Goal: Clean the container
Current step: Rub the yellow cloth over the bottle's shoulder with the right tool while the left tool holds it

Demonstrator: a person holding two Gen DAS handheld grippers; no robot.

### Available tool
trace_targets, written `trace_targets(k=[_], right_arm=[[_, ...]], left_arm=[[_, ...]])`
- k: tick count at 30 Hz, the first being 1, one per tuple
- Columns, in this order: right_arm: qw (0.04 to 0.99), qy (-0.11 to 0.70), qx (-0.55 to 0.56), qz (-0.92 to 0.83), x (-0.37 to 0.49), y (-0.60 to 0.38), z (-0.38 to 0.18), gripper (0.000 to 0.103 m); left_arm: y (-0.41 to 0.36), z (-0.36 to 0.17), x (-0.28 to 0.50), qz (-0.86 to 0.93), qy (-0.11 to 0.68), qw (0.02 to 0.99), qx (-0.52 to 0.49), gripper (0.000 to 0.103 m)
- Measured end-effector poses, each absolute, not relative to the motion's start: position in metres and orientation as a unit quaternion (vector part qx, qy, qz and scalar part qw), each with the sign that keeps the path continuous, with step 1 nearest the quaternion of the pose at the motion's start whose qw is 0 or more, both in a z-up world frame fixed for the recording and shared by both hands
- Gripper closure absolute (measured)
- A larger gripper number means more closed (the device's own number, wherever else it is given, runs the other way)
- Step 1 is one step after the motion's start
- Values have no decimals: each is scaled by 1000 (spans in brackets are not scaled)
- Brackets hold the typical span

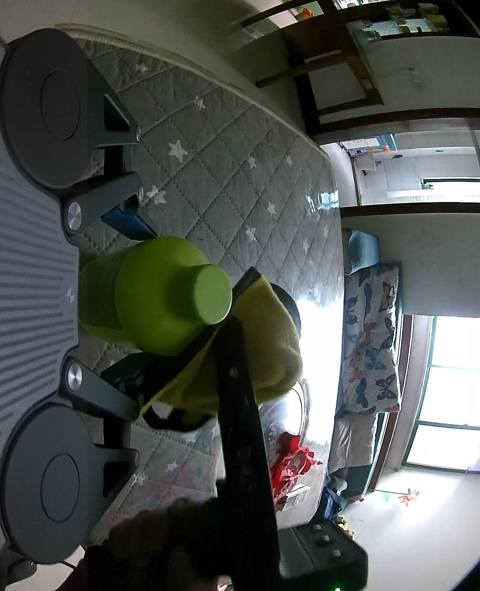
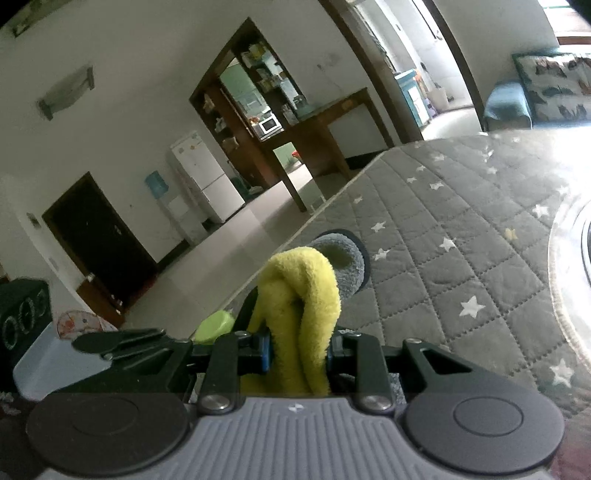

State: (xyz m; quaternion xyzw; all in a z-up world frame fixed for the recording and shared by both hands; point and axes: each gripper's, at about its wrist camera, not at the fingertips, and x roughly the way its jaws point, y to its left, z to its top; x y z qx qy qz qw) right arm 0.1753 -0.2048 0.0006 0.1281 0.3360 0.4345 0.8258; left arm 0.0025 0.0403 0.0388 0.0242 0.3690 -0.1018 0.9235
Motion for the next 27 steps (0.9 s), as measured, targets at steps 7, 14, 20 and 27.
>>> trace_targets(k=[7, 14, 20, 27], right_arm=[[819, 376, 135, 412, 189, -197, -30, 78], [814, 409, 121, 393, 183, -201, -57, 78], [809, 403, 139, 405, 173, -215, -51, 78], [815, 356, 154, 431, 170, -223, -18, 78]], left_arm=[[41, 38, 3, -104, 369, 923, 25, 32], [39, 38, 4, -104, 368, 923, 29, 32], [39, 37, 4, -104, 371, 922, 31, 32], [38, 37, 5, -105, 372, 922, 31, 32]])
